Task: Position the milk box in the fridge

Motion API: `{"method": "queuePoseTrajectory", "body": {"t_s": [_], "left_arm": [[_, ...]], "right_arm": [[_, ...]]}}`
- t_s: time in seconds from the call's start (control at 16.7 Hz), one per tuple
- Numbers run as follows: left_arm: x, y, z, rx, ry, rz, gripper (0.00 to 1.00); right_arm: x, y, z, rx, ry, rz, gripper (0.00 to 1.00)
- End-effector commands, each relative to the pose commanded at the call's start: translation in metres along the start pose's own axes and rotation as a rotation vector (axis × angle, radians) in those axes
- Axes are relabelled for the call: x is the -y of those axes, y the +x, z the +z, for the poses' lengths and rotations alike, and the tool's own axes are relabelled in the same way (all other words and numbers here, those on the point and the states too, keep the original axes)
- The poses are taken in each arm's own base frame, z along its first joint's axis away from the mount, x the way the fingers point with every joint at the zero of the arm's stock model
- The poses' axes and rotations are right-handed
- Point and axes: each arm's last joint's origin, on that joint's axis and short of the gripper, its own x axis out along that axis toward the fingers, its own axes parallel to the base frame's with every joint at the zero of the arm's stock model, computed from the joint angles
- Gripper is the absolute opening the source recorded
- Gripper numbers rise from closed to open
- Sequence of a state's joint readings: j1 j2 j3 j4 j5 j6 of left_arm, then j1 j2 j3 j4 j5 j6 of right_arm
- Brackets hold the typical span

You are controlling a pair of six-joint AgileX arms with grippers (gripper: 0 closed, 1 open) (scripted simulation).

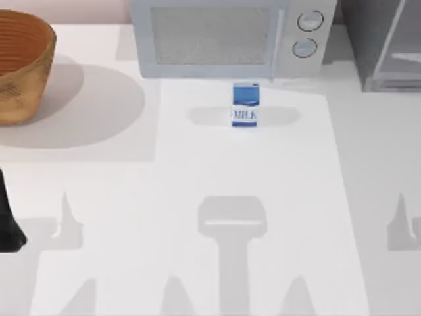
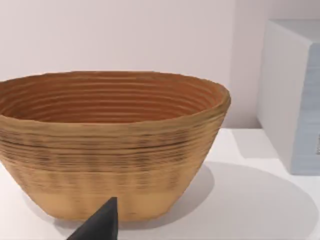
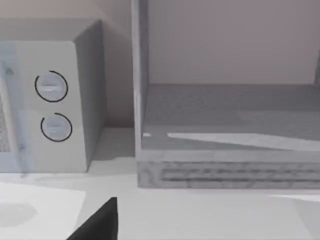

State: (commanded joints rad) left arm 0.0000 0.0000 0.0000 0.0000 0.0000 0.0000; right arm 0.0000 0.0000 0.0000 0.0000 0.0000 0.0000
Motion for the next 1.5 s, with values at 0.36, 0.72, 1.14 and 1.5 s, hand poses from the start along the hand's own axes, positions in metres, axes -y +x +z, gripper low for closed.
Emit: {"method": "queuePoseTrajectory", "body": {"t_s": [0.36,0.72,1.14,1.5], "left_arm": [[0.0,0.0,0.0,0.0,0.0,0.0,1.0],[0.0,0.0,0.0,0.0,0.0,0.0,1.0],[0.0,0.0,0.0,0.0,0.0,0.0,1.0],[0.0,0.0,0.0,0.0,0.0,0.0,1.0]], "right_arm": [[-0.003,0.004,0.012,-0.017,0.018,0.007,1.0],[-0.022,0.04,0.057,-0.079,0.063,0.015,1.0],[-0.097,0.143,0.084,-0.152,0.098,0.017,1.0],[-0.199,0.222,0.019,-0.222,0.076,0.008,1.0]]}}
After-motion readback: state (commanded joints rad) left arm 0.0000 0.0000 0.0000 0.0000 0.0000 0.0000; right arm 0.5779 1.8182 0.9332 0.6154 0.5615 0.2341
